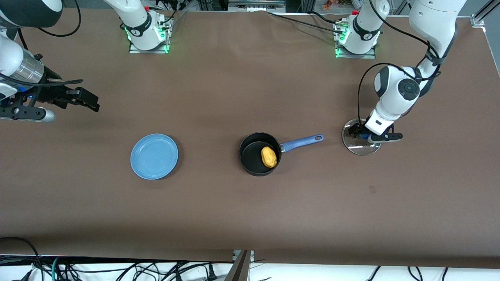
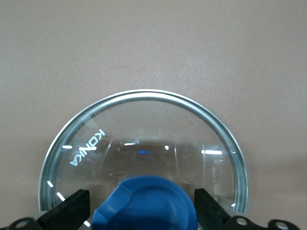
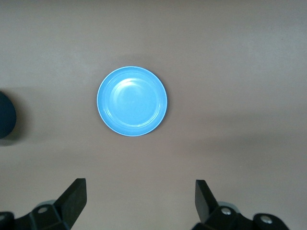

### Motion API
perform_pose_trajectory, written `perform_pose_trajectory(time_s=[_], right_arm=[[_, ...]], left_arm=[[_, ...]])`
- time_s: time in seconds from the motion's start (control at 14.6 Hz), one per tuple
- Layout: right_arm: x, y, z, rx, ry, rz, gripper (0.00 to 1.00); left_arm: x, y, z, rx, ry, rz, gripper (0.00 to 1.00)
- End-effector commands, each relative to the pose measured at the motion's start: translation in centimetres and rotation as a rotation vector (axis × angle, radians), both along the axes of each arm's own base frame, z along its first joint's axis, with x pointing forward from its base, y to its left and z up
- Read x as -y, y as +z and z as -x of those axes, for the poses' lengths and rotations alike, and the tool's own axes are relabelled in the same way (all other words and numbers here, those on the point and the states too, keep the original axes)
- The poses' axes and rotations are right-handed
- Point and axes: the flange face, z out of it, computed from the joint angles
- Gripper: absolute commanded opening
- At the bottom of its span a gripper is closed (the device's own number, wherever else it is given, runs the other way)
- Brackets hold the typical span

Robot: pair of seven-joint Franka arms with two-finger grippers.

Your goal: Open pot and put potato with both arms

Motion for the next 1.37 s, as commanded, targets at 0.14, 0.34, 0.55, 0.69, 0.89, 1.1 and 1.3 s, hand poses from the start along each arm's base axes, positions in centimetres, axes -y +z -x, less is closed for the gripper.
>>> perform_pose_trajectory(time_s=[0.14, 0.34, 0.55, 0.69, 0.89, 1.1, 1.3], right_arm=[[0.0, 0.5, -0.1, 0.009, 0.088, 0.012, 1.0], [-0.1, 0.4, -0.1, 0.007, 0.099, 0.006, 1.0], [-0.1, 0.1, -0.4, 0.009, 0.098, 0.012, 1.0], [0.1, 0.1, -0.4, 0.011, 0.096, 0.013, 1.0], [-0.2, -0.2, -1.2, 0.038, 0.105, 0.008, 1.0], [-0.1, 0.4, -1.4, 0.052, 0.105, 0.01, 1.0], [0.2, 1.1, -1.5, 0.065, 0.104, 0.014, 1.0]], left_arm=[[-0.1, 4.2, -1.9, 0.021, -0.016, -0.002, 1.0], [-0.1, 7.5, -3.3, -0.005, -0.019, -0.005, 1.0], [0.0, 12.8, -5.4, -0.038, -0.021, -0.008, 1.0], [0.1, 17.1, -6.1, -0.057, -0.03, -0.012, 1.0], [0.2, 22.8, -7.5, -0.047, -0.029, -0.012, 1.0], [-0.1, 28.2, -9.1, -0.076, -0.024, -0.011, 1.0], [-0.3, 32.8, -10.4, -0.104, -0.015, 0.0, 1.0]])
